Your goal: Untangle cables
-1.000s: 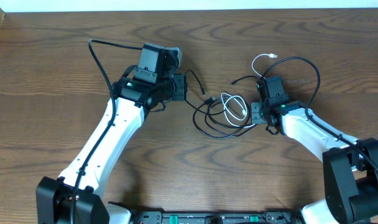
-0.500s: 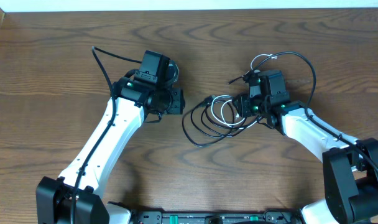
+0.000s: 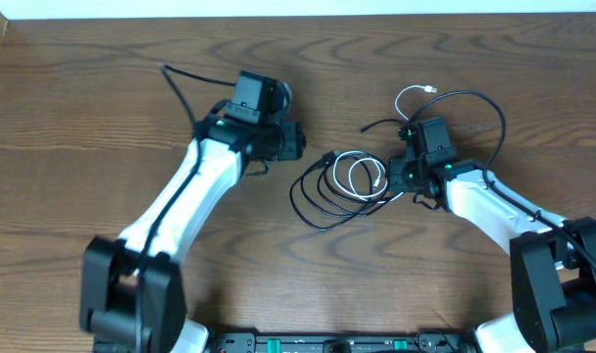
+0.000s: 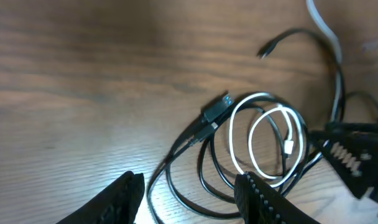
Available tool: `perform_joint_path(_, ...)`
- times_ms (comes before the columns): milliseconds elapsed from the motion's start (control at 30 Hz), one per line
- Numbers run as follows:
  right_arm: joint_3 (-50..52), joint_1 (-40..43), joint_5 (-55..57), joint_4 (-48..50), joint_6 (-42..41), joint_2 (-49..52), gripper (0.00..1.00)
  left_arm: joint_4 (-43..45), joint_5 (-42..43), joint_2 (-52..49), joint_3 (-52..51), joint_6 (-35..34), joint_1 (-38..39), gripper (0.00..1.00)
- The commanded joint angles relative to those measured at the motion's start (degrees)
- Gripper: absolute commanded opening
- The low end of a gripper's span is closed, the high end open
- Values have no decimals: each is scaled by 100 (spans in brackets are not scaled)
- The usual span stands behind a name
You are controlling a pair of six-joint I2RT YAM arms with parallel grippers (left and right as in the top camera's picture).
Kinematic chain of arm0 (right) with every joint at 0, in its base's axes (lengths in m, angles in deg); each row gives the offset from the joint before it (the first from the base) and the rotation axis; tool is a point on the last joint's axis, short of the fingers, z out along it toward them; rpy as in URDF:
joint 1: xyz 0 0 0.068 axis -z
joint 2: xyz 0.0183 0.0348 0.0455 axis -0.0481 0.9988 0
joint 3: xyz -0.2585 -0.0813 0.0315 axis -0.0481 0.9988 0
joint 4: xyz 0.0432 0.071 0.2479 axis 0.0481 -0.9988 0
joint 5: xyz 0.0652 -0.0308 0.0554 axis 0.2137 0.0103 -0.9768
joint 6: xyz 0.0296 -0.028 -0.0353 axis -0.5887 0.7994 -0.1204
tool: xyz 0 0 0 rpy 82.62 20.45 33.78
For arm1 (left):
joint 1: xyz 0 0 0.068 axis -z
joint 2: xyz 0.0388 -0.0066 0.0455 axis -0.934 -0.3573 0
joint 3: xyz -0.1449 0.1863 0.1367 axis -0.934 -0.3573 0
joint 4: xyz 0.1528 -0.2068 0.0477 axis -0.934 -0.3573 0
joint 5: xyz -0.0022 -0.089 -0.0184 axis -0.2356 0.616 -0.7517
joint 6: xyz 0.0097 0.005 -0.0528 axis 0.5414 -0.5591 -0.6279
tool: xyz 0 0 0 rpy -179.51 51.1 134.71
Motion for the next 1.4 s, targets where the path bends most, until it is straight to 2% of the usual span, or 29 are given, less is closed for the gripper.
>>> perform_joint_path(0,-2,129,439,-151,-391,-2,37,173,678,-529,61,-188,190,52)
perform_joint_path(200,-2,229,614,-417,-549,-2,36,531,776,-1239,61,-205,671,52)
perform_joint_path(400,-2,229,614,-470,-549,-2,36,909,772,-1451,61,-205,994,52)
perform_joint_path(1033,-2,229,612,-472,-549,-2,36,1093,557,-1993,61,-205,1252,51)
perform_joint_path(1100,-2,229,610,-474,-549,-2,36,1108,557,-2002,61,-203,1287,35)
perform_joint_path(1167,-2,229,614,-474,-546,-2,36,1207,557,-1974,63,-203,1235,8)
perform_joint_path(1367,-2,232,857,-605,-549,-2,35,1167,562,-1353,74,-203,721,7)
